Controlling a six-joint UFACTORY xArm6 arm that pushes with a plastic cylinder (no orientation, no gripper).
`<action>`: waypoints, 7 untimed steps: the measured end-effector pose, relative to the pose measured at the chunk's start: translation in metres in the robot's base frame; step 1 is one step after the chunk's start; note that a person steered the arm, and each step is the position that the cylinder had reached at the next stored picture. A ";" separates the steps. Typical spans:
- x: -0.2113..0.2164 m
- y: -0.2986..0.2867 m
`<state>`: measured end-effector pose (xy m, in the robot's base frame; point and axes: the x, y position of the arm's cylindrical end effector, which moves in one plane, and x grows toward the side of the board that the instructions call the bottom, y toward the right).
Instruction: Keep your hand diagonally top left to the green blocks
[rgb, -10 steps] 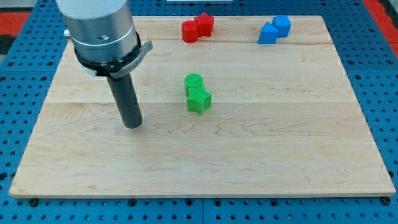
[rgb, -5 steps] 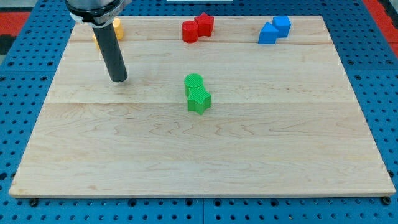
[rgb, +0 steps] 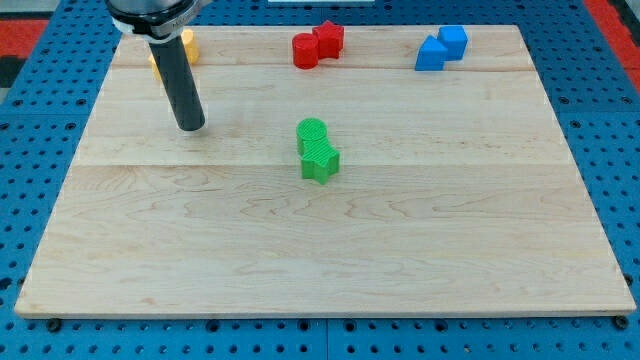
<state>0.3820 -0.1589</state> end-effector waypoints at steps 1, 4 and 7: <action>0.000 -0.001; 0.000 -0.005; 0.000 -0.009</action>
<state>0.3819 -0.1680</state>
